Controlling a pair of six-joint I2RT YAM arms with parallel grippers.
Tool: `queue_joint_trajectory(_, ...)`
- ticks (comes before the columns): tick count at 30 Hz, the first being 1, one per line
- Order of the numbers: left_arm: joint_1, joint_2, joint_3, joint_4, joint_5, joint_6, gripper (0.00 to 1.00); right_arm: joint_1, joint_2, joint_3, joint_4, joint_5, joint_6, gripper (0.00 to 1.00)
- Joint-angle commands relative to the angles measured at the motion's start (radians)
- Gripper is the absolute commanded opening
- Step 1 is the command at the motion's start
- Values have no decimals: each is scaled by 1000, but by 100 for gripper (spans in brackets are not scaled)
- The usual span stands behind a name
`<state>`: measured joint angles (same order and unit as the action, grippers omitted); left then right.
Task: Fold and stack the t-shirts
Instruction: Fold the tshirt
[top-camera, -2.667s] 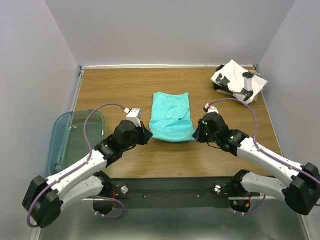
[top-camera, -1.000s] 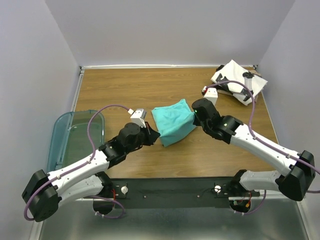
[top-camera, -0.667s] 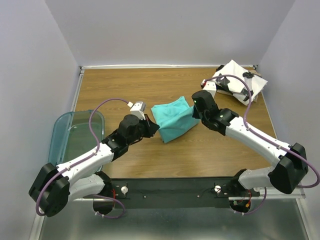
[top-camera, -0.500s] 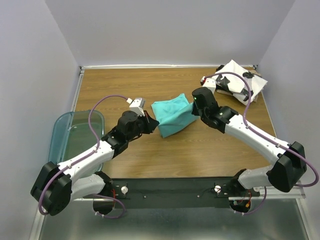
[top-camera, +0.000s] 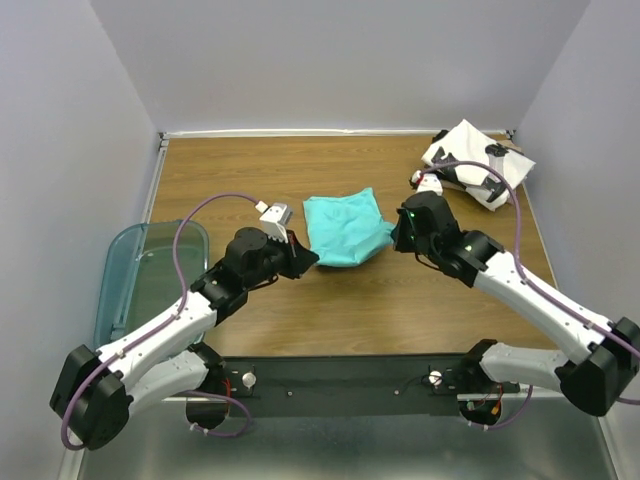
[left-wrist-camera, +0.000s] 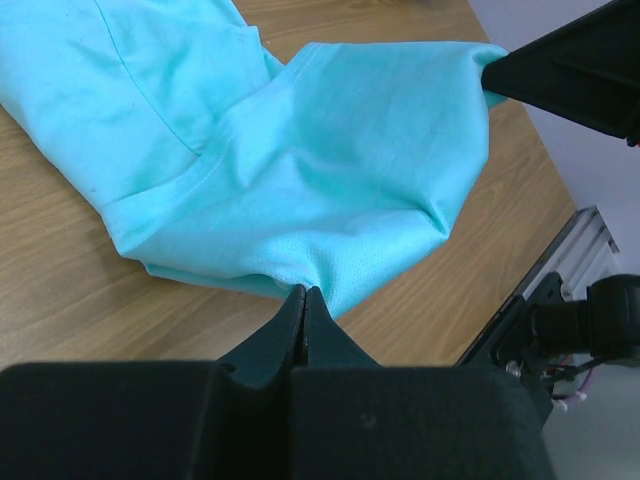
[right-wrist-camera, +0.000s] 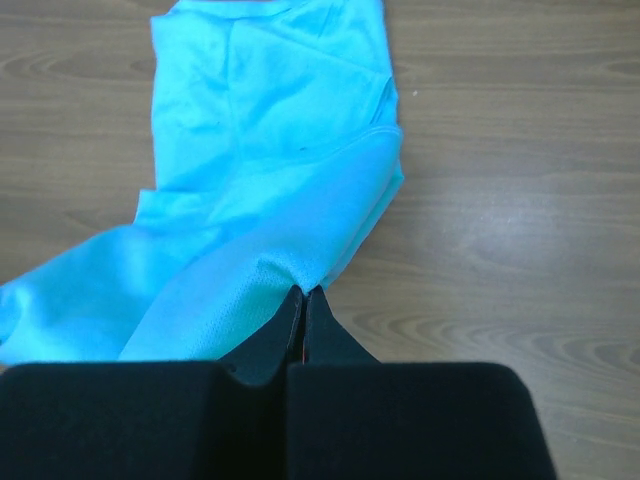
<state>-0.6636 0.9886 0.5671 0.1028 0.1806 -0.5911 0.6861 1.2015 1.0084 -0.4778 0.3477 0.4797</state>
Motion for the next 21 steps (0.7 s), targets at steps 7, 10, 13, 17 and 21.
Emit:
queue_joint_trajectory(7, -86, -157, 0, -161, 23, 7, 0, 81, -174, -33, -186, -121, 83, 0)
queue_joint_trajectory(10, -134, -189, -1, -172, 3, -16, 0, 131, -192, -24, -220, -98, 115, 0)
queue_joint_trajectory(13, -168, -206, -6, -172, -23, -44, 0, 164, -214, -19, -232, -64, 132, 0)
queue_joint_trajectory(17, -169, -196, -35, -126, -59, -68, 0, 165, -230, -17, -222, 5, 140, 1)
queue_joint_trajectory(21, -169, -139, -58, -22, -81, -91, 0, 165, -230, -10, -167, 117, 145, 0)
